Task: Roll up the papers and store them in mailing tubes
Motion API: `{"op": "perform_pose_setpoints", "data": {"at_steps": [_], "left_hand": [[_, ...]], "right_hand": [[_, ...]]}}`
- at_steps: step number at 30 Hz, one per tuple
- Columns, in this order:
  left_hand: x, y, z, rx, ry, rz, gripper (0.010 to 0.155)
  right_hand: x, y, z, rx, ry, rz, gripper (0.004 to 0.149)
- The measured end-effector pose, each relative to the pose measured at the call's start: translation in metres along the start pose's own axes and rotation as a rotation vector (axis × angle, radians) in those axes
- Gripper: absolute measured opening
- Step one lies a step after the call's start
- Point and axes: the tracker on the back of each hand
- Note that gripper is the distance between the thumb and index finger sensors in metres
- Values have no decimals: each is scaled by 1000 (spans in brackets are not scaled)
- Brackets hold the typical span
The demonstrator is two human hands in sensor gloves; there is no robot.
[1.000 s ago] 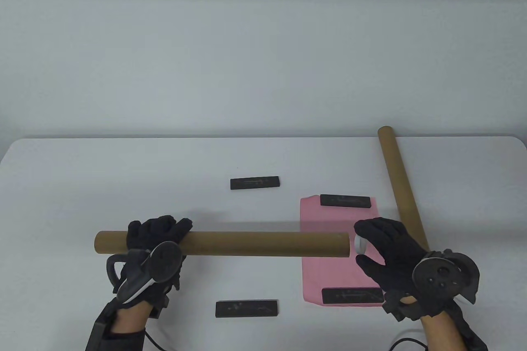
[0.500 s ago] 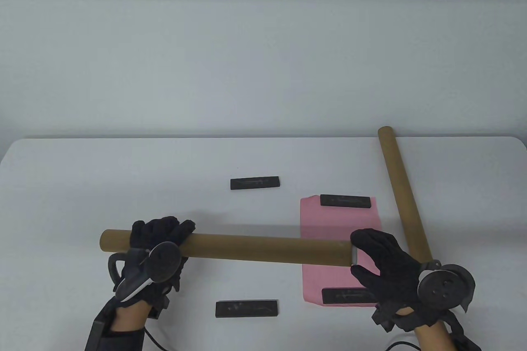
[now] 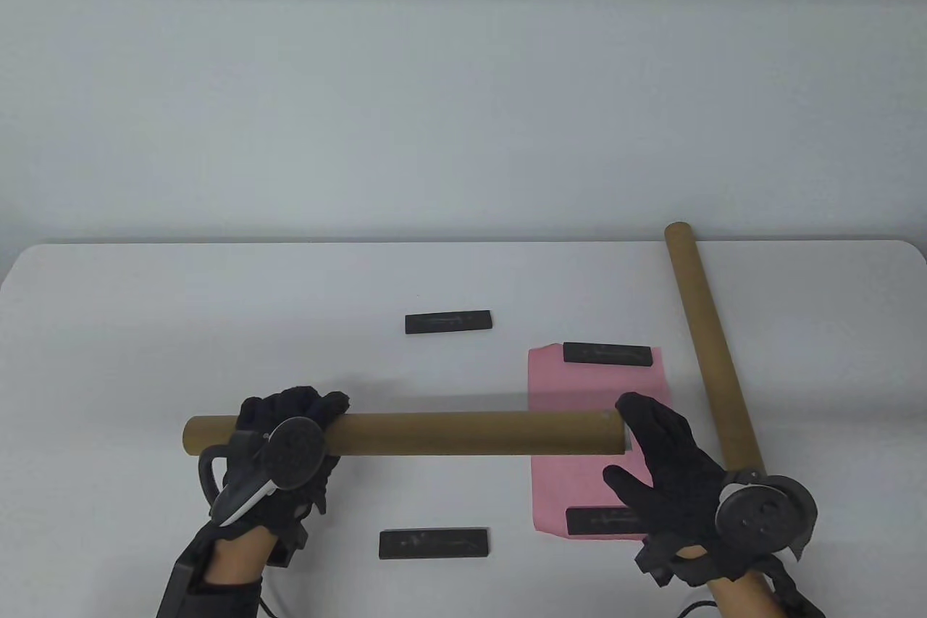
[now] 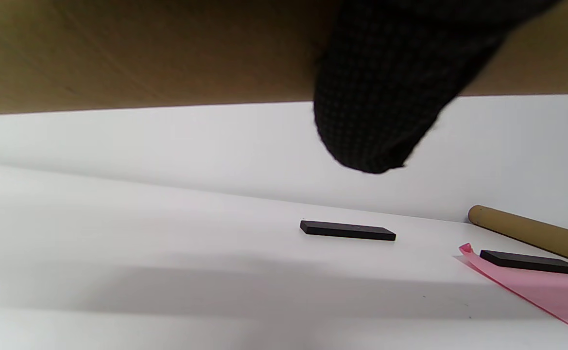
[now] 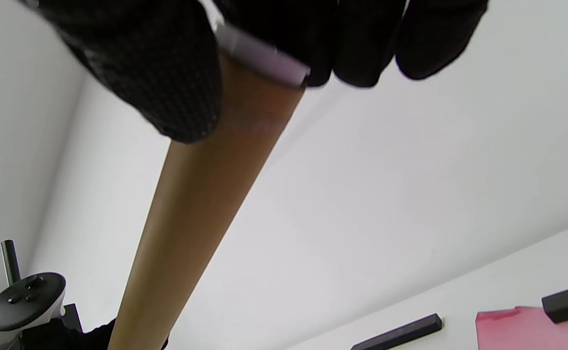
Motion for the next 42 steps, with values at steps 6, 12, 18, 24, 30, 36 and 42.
{"op": "perform_pose_setpoints", "data": {"at_steps": [6, 12, 18, 24, 30, 36, 42], "left_hand": [[0, -8, 8, -23, 14, 30, 74], [-1, -11, 8, -94, 55, -8, 76], [-13, -2, 25, -13, 244, -157, 83], [-31, 2, 50, 97, 401, -364, 88], [-63, 20, 66, 157, 554, -570, 89], [-92, 31, 79, 141, 616, -721, 90], [-111, 30, 91, 91, 633, -798, 90]], "right_hand": [[-1, 1, -20, -48, -86, -47, 110], [-3, 15, -11, 81, -84, -81, 107], [0, 8, 0, 236, -60, 30, 99], [1, 3, 2, 265, -60, 55, 98], [1, 7, 3, 263, -67, 45, 97], [1, 5, 1, 267, -82, 49, 96], [1, 4, -2, 266, -99, 52, 95]]}}
Point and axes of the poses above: the tracker on the back of each hand, its own y axis roughly to the little-finger side, its own x axis roughly from the fingertips to the wrist, z = x × y, and after that the axes turned 3 degrees about x, right-handed
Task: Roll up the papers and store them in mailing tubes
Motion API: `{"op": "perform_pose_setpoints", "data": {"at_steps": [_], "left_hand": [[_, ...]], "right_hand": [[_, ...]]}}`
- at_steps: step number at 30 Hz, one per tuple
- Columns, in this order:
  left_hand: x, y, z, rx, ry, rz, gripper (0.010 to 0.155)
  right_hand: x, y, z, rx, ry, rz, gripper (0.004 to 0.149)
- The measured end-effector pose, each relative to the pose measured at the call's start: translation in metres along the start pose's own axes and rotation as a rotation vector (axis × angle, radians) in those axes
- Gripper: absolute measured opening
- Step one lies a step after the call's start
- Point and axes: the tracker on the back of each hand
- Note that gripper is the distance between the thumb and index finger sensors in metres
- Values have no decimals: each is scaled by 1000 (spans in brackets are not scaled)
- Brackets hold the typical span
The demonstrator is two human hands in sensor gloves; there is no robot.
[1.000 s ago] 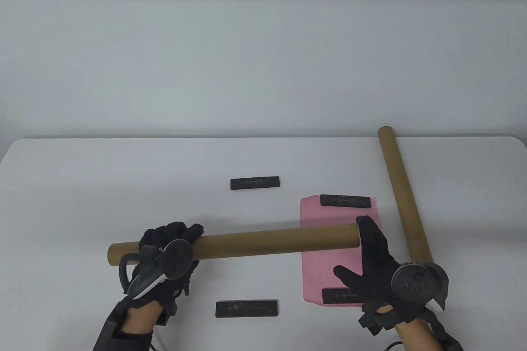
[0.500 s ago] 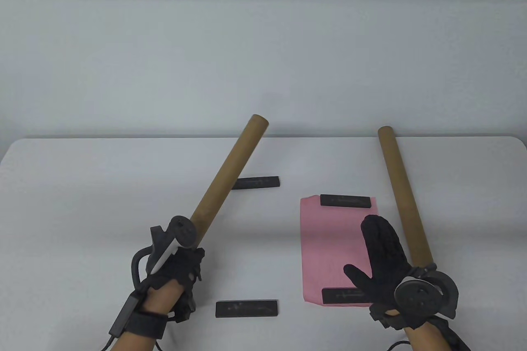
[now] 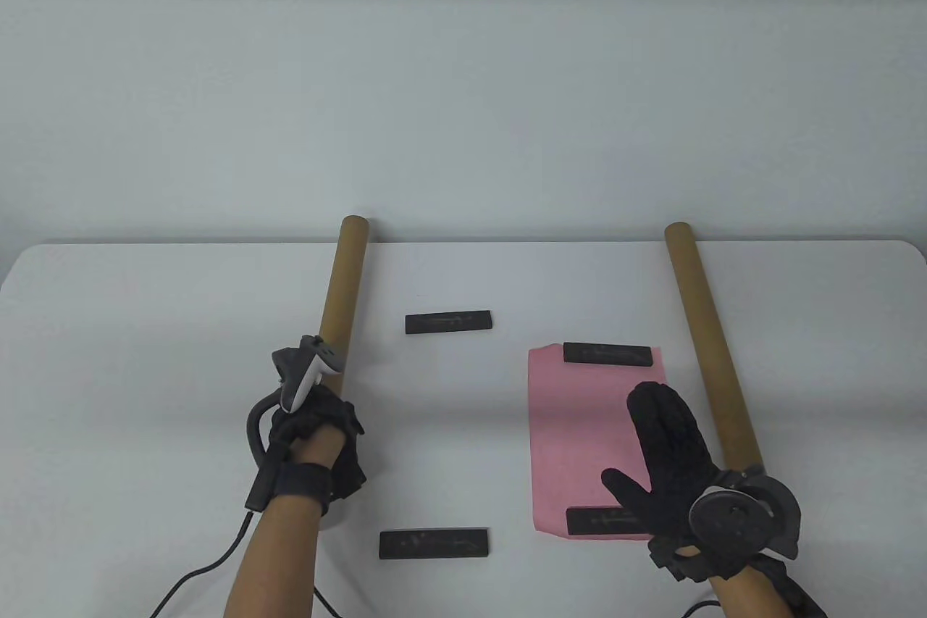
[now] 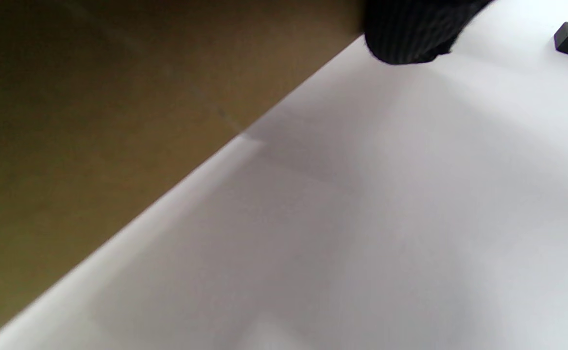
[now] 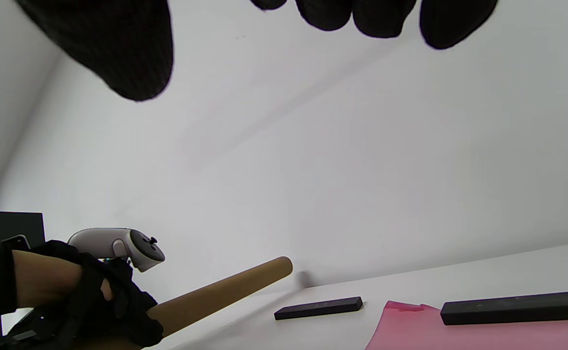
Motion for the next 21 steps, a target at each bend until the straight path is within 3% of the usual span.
{"op": "perform_pose_setpoints", "data": {"at_steps": [7, 21], "left_hand": [[-8, -19, 1, 5, 34, -10, 89], [-23, -28, 6, -55, 24, -65, 89]], "right_hand": [[-1, -3, 0, -7, -9, 10, 95], [-1, -7, -1, -4, 1, 16, 94]]}}
Point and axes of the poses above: the tracker on the back of each hand, its own y axis roughly to the little-finger side, its own x axis roughly from the fingertips to the wrist, z = x × y, and after that the axes turned 3 degrees about x, right-handed
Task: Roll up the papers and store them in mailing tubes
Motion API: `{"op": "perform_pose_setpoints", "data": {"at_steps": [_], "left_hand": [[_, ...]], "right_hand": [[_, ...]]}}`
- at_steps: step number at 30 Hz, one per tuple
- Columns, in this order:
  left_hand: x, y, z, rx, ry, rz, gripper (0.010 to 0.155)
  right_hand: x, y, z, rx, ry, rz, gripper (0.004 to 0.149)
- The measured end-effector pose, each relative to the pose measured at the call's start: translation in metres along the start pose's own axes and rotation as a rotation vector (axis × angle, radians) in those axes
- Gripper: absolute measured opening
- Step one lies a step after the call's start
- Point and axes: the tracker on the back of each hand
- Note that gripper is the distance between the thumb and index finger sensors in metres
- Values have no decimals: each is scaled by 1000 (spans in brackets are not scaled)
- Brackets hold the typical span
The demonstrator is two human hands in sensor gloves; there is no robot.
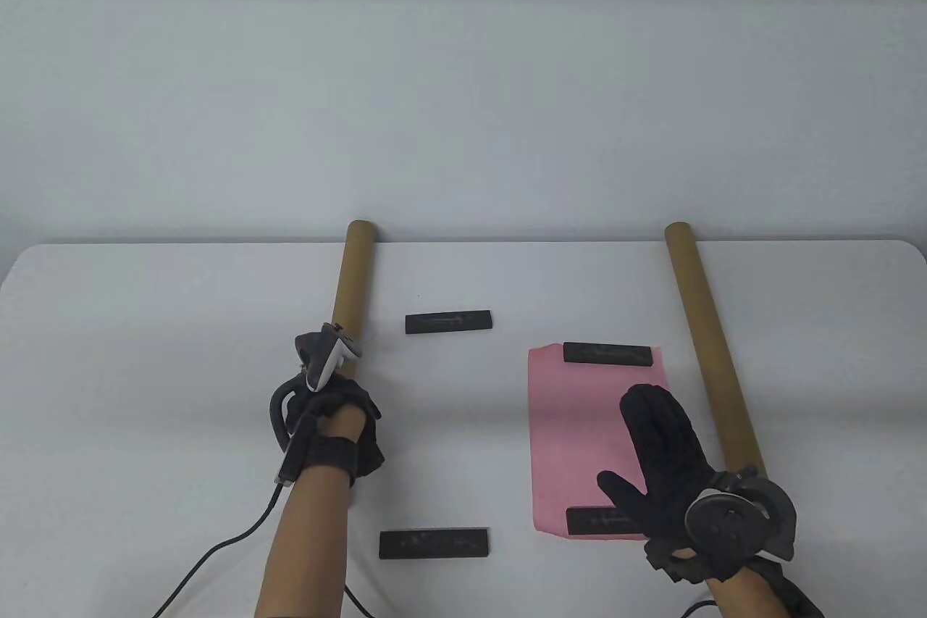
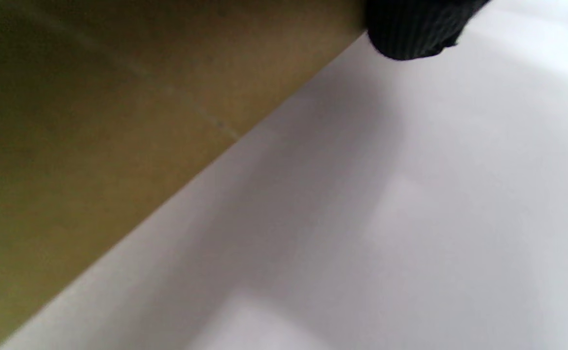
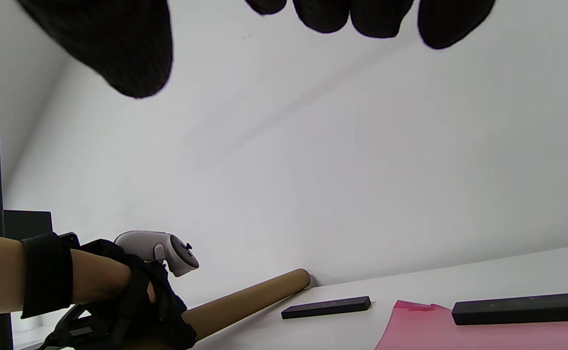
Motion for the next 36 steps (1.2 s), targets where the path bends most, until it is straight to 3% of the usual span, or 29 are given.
{"op": "perform_pose_setpoints", "data": {"at_steps": [14, 28, 36], "left_hand": [[-4, -14, 7, -104, -82, -11, 90], [-5, -14, 2, -70, -40, -3, 99], [13, 1, -18, -39, -71, 64, 106]], "right_hand": [[-1, 0, -3, 3, -30, -8, 93], [-1, 1, -4, 4, -42, -10, 93], [-1, 2, -4, 2, -38, -17, 93]]}}
Point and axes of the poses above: the tracker on the back of each hand, its own y axis roughly to the little-finger side, its own x axis roughly from the fingertips to the wrist, z = x × y, and after that the axes turned 3 degrees about x, right-handed
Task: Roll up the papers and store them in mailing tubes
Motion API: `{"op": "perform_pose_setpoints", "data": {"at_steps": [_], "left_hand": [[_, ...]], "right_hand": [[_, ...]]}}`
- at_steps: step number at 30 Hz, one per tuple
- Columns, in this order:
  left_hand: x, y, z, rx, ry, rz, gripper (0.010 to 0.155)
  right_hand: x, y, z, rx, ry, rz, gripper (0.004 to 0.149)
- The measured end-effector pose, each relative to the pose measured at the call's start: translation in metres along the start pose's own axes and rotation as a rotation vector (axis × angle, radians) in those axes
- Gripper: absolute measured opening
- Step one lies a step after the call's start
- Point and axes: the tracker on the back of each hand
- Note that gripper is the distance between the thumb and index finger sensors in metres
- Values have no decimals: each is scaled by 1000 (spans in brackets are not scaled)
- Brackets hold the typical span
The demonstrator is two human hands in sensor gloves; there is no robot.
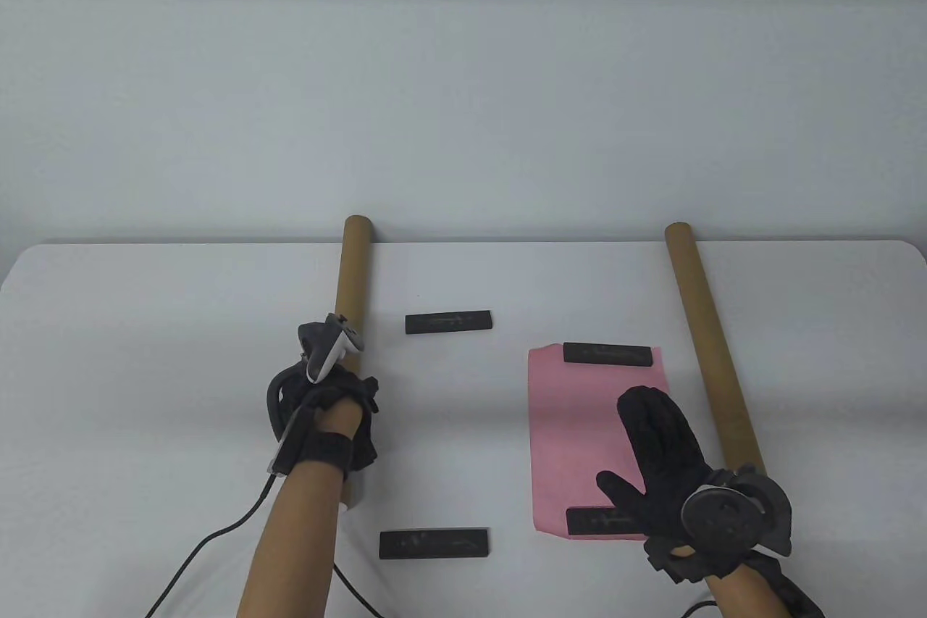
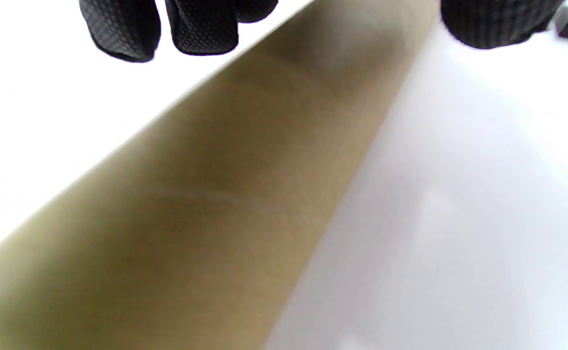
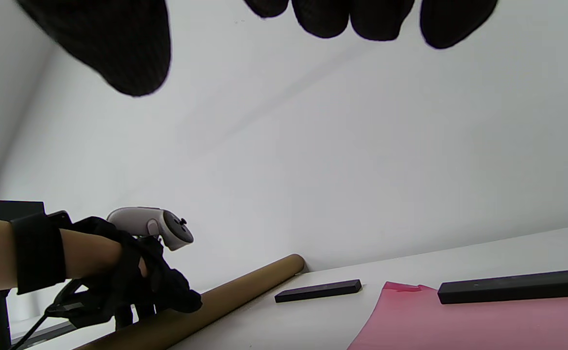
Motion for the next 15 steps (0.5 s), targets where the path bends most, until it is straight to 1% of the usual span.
{"op": "perform_pose_setpoints", "data": {"at_steps": [1, 4, 6, 8, 10, 11, 14, 15], "left_hand": [[4, 2, -3, 6, -11, 15, 107], [26, 9, -14, 10, -100, 110, 105], [44, 14, -19, 0, -163, 202, 102], [65, 20, -20, 16, -257, 318, 101], [88, 27, -17, 10, -340, 417, 100], [100, 30, -14, 0, -375, 501, 100], [129, 43, 0, -44, -496, 589, 100], [133, 46, 4, -61, -515, 596, 100]], "right_hand": [[0, 0, 0, 1, 0, 0, 93], [0, -1, 0, 2, 3, 2, 93], [0, -1, 0, 8, 5, 4, 93], [0, -1, 0, 14, 5, 2, 93], [1, -1, 0, 21, 7, -1, 93], [1, 0, 0, 23, 5, -3, 93], [1, 1, 1, 34, 4, -18, 93], [1, 2, 0, 35, -1, -23, 94]]}}
Point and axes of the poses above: the tracker on the back of each hand, its own y axis roughly to the little-finger side, its own x axis roughly from the fingertips to the wrist, z = x × y, and after that the axes turned 3 degrees about x, right-handed
